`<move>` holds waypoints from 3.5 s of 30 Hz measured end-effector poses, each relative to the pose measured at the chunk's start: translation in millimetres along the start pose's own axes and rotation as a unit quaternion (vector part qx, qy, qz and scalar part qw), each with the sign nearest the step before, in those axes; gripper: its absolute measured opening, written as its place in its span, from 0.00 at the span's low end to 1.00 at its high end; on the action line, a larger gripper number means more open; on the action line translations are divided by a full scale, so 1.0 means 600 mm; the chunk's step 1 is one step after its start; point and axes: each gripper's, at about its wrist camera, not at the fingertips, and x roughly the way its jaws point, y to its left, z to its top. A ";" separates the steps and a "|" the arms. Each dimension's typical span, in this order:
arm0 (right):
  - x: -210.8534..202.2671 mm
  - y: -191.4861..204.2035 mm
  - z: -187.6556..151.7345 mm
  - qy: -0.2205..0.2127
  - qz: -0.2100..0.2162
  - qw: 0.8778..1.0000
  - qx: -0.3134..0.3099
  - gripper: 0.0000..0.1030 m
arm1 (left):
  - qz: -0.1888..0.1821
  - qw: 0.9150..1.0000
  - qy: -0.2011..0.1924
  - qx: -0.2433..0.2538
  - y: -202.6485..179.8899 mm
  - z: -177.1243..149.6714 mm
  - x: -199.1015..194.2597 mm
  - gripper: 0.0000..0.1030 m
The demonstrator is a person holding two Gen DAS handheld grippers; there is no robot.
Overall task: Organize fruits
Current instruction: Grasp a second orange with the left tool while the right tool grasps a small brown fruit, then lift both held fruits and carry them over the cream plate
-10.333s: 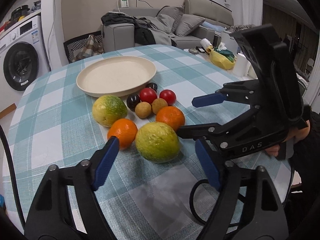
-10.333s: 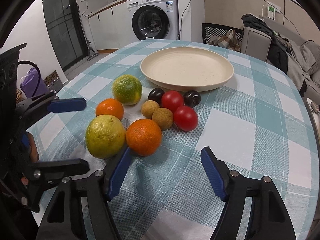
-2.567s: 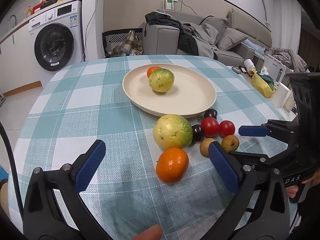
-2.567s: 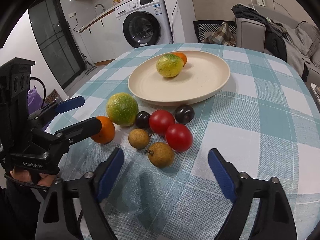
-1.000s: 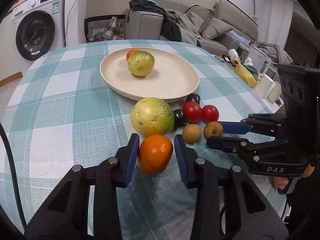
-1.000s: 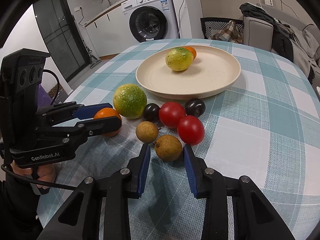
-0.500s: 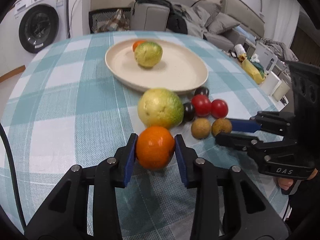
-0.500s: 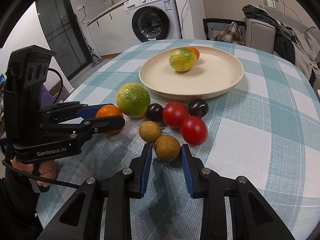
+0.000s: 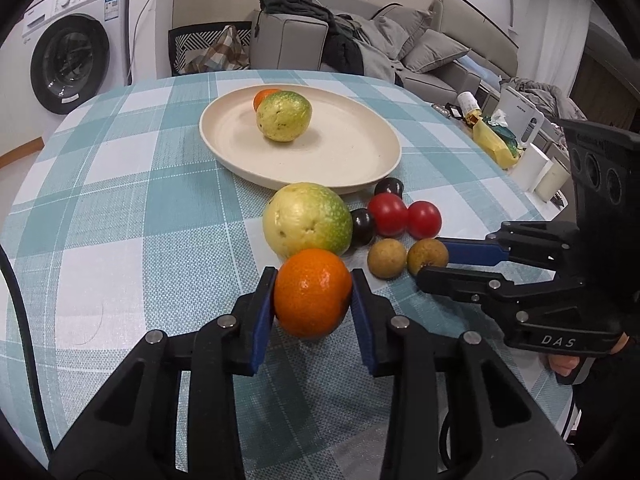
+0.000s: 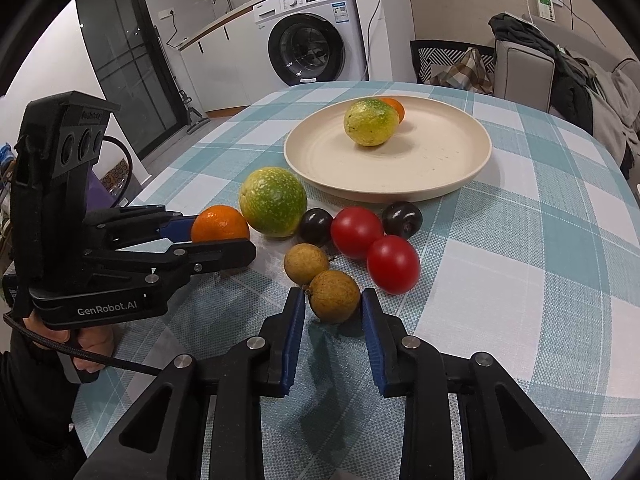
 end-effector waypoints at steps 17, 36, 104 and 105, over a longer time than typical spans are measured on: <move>-0.019 0.015 0.005 -0.030 0.011 0.999 -0.014 0.27 | -0.006 0.998 -0.070 0.009 -0.008 0.001 -0.050 0.32; -0.047 -0.011 0.019 -0.101 0.007 0.995 0.025 0.27 | 0.015 0.993 -0.117 -0.001 -0.007 0.015 -0.082 0.32; 0.008 -0.101 0.103 -0.100 -0.014 0.992 0.075 0.27 | 0.039 0.997 -0.071 -0.010 0.031 0.144 0.081 0.32; 0.011 -0.100 0.104 -0.095 -0.014 0.993 0.075 0.27 | 0.038 0.997 -0.071 -0.010 0.030 0.144 0.081 0.32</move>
